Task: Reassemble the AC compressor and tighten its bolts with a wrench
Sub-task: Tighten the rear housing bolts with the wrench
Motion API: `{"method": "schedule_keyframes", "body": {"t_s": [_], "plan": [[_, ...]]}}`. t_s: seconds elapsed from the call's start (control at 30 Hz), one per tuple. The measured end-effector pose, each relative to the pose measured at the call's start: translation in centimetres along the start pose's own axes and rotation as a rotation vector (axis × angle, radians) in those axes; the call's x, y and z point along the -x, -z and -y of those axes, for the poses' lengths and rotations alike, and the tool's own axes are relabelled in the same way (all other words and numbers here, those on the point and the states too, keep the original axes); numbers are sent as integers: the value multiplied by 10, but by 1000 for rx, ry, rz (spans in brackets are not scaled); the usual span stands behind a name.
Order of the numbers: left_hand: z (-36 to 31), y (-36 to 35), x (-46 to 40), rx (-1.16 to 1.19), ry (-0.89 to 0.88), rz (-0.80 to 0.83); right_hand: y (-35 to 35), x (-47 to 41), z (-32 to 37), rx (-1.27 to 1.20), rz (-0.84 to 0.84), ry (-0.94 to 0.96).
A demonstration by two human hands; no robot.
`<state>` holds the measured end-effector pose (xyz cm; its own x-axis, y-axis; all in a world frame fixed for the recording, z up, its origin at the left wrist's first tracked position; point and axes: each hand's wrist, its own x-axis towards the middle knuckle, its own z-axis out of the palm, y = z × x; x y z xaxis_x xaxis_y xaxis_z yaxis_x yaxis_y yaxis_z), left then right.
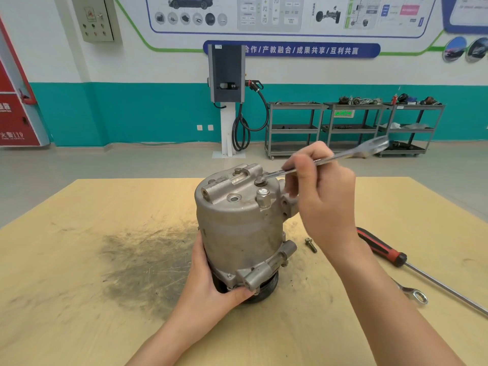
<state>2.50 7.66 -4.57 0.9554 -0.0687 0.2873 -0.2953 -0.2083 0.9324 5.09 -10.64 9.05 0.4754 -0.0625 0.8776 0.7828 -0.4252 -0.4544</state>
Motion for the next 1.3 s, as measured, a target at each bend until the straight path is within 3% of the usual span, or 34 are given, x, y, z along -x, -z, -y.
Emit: {"method": "schedule_keyframes", "body": {"t_s": [0.07,0.13,0.4,0.73,0.9,1.13,1.2,1.3], "plan": [[1,0,0,-1,-10,0,-3,1,6,192,-18,185],[1,0,-1,-4,-16,2,-5,2,11,241,-34,234],[-2,0,-1,-17,2,-7,12,-11,7,-379,-91,-303],[0,1,0,5,4,5,9,-12,-16,-550,78,-619],[0,1,0,4,7,4,4,-7,-10,-410,37,-413],[2,0,-1,-12,-4,-14,-3,2,8,233,-1,321],[2,0,-1,-15,0,-15,-2,1,8,223,-17,337],[1,1,0,-7,17,-6,4,-3,6,14,-51,149]]}}
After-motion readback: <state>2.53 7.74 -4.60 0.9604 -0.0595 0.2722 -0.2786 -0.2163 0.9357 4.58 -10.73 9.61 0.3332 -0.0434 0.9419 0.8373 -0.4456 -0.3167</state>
